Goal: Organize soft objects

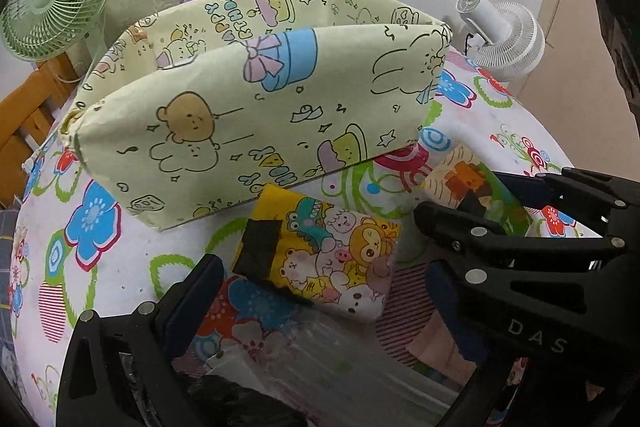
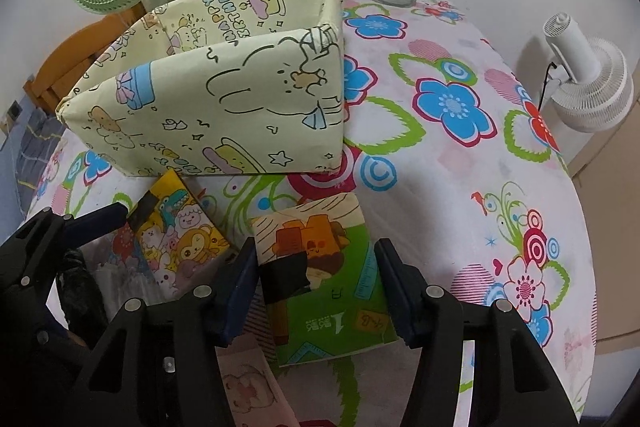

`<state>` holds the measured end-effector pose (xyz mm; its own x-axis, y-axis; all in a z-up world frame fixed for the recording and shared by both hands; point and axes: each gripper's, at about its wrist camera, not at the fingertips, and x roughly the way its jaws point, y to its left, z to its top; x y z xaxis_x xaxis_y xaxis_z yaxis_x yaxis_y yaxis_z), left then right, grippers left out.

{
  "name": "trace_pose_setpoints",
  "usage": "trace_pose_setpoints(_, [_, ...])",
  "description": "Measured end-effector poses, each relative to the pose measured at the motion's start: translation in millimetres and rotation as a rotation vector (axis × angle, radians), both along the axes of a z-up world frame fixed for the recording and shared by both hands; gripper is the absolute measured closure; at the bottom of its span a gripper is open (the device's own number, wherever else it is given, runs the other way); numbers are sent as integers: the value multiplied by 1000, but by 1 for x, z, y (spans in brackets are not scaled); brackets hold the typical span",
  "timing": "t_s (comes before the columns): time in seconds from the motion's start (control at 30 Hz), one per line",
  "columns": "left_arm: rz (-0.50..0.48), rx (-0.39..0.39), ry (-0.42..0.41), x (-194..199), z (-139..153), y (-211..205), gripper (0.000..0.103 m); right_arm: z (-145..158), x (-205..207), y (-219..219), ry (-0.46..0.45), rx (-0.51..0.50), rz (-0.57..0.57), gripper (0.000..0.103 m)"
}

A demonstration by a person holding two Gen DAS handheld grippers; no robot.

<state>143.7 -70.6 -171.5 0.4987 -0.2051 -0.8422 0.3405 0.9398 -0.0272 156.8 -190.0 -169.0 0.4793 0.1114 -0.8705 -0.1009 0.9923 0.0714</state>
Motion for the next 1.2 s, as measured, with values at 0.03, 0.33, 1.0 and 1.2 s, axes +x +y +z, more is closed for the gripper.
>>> trace_pose_setpoints(0.03, [-5,-2,1,0,0,-1,10,0,0,-1,1,-1,-2,42])
trace_pose_setpoints(0.33, [1,7,2,-4,0,-7,25,-1,-1,-5,3,8,-9,43])
trace_pose_setpoints(1.0, [43,-16,-64,-28,37,-4,26,35,-24,-2,-89,34,12,44])
trace_pose_setpoints(1.2, [58,-30,-88,-39,51,-1,26,47,-32,1,-112,24,22,44])
